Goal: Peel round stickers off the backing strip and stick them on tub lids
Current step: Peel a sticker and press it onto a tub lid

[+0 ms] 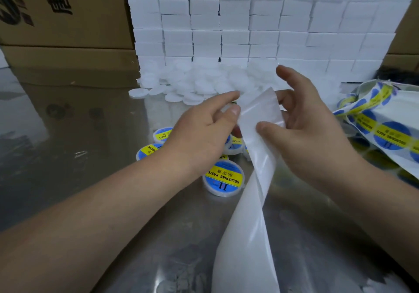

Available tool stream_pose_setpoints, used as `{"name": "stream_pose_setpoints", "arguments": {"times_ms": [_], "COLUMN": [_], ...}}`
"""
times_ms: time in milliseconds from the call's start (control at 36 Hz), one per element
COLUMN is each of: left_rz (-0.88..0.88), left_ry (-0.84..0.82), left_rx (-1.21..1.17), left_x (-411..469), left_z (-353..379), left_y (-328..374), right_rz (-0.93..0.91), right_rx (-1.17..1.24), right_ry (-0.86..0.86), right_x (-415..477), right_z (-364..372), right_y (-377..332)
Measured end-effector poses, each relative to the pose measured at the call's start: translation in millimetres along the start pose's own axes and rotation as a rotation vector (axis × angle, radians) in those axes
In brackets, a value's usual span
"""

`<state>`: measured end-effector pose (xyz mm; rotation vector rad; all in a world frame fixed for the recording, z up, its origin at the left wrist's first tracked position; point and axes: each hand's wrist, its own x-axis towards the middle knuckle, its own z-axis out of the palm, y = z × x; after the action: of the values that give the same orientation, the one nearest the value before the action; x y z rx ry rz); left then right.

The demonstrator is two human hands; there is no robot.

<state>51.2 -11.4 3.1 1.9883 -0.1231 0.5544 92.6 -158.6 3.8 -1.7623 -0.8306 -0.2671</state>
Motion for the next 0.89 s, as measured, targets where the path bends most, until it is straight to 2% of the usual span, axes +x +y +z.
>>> {"name": "stream_pose_setpoints", "arguments": {"times_ms": [167, 222, 306, 361, 556, 667, 722, 833, 889], "left_rz": [-0.082, -0.093, -0.034, -0.023, -0.148, -0.246, -0.292, -0.425, -0.493], "left_ry": [-0.108, -0.134, -0.035, -0.003, -0.081, -0.063, -0.03, 0.036, 0.054], "left_rx": [-0.393, -0.379, -0.192, -0.161, -0.421, -0.518, -0.589, -0.802, -0.88], "left_x": [-0.9, -1.8, -0.9, -0.6, -0.8, 0.1, 2.2, 7.6, 9.2], "left_z": [-1.1, -0.8, 0.5, 0.5, 0.3, 1.2, 2.4, -3.5, -7.9], "left_y": [7.6, 8.3, 5.3, 4.8, 9.1, 9.6, 9.3, 11.2, 12.7], "right_rz": [-0.048, -0.056, -0.077, -0.09, -0.161, -0.176, -0.174, -0.077, 0.043], "right_rx": [0.036, 0.047, 0.058, 0.066, 0.011, 0.01, 0.055, 0.069, 0.018], "right_ry": [-0.074, -0.071, -0.059, -0.07, -0.107, -0.045, 0.043, 0.275, 0.285], "right_x": [-2.8, -3.5, -3.4, -2.9, -5.9, -8.1, -8.7, -2.2, 1.0], "right_z": [0.1, 0.4, -0.4, -1.1, -0.2, 0.9, 1.5, -5.1, -7.2], "right_y": [-6.6, -8.8, -12.5, -12.7, -8.9, -10.7, -11.3, -11.1, -8.7]}}
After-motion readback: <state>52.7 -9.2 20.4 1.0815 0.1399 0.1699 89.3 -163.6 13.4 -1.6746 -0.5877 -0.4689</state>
